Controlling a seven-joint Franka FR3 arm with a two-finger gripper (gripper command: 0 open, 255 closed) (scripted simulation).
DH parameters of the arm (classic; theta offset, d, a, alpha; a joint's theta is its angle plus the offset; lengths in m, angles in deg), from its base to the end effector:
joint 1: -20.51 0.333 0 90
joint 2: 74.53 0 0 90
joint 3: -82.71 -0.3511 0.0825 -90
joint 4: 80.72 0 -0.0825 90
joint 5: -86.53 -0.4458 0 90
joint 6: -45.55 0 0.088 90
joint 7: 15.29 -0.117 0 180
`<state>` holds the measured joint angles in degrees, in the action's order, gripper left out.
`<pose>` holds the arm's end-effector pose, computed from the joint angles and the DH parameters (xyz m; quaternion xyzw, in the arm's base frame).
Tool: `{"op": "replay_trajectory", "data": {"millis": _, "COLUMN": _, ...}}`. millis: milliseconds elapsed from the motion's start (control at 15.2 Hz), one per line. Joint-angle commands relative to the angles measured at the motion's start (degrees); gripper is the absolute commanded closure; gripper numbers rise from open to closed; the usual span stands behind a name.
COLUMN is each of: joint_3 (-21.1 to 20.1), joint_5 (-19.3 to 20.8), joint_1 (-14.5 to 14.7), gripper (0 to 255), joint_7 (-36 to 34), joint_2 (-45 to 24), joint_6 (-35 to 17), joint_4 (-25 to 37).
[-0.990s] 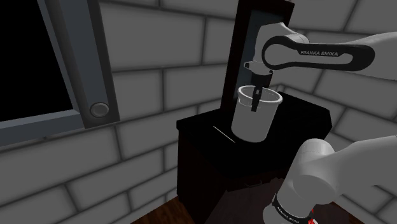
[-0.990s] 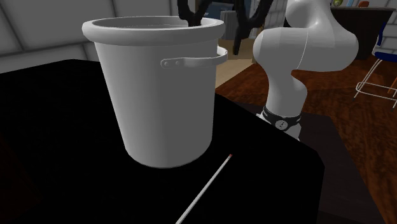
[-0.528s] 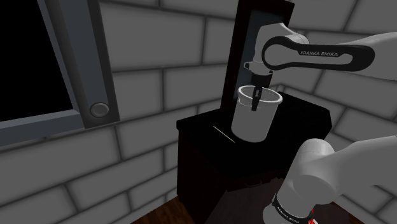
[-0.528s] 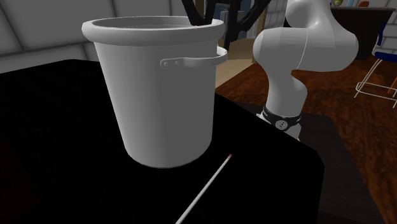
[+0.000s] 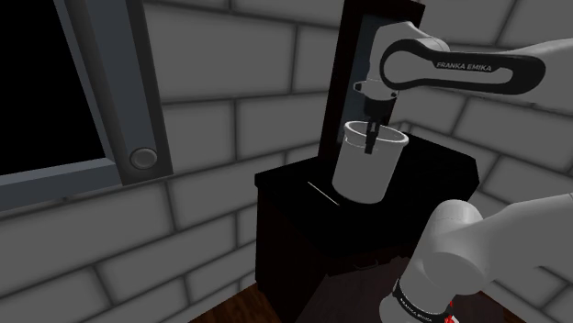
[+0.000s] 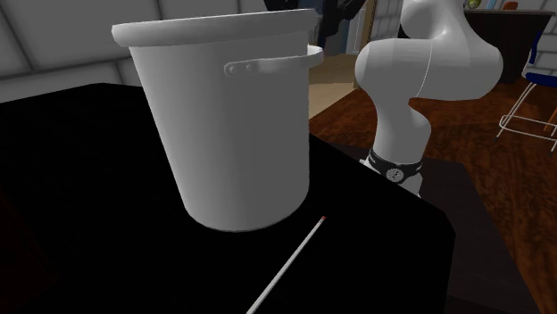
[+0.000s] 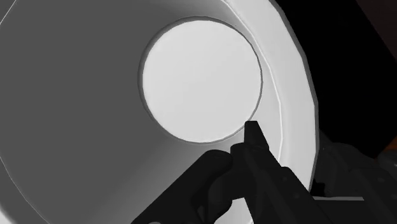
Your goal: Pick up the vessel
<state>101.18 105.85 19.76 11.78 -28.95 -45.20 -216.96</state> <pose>0.3155 -0.1778 0.5801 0.9912 0.1200 -0.0300 0.0469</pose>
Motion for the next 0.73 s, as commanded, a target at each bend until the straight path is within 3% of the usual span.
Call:
{"op": "replay_trajectory", "data": {"millis": 0, "joint_3": -0.41, "joint_5": -0.25, "joint_1": 0.14, "gripper": 255, "joint_7": 0.23, "joint_2": -0.29, "joint_6": 1.46, "joint_4": 2.11}}
{"op": "replay_trajectory", "data": {"millis": 660, "joint_3": -1.42, "joint_5": -1.26, "joint_1": 0.58, "gripper": 255, "joint_7": 1.2, "joint_2": -2.19, "joint_6": 6.94, "joint_4": 9.51}}
